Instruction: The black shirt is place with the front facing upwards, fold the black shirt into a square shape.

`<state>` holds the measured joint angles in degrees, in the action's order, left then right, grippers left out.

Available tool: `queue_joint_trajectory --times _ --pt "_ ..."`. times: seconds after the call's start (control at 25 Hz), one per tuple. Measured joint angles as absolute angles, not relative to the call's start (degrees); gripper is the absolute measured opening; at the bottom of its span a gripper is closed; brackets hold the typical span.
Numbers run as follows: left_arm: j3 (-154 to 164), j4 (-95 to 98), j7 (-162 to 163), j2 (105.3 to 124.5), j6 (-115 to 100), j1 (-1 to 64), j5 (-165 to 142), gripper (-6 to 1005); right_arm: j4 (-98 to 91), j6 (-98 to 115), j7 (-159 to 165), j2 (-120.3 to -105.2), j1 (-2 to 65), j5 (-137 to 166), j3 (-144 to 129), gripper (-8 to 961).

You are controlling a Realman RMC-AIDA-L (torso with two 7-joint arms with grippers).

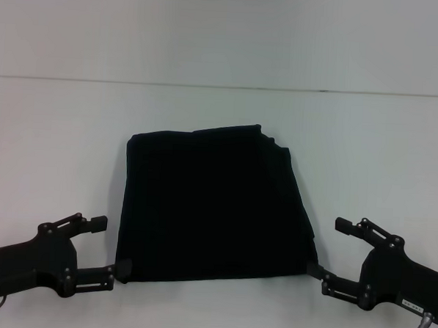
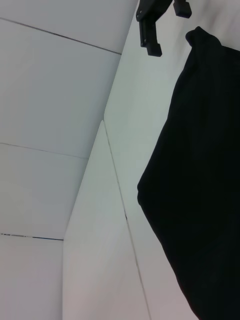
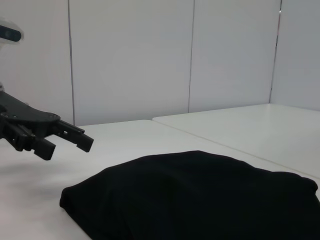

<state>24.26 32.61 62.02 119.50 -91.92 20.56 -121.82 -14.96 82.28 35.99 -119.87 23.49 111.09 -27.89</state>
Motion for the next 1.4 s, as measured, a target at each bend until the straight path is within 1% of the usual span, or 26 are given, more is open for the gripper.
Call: queue_joint_trajectory --times 1.4 --pt "24.26 32.79 61.96 119.43 -91.77 21.56 -121.81 947 -15.23 82.41 37.18 -119.79 24.27 111.09 -26.72 928"
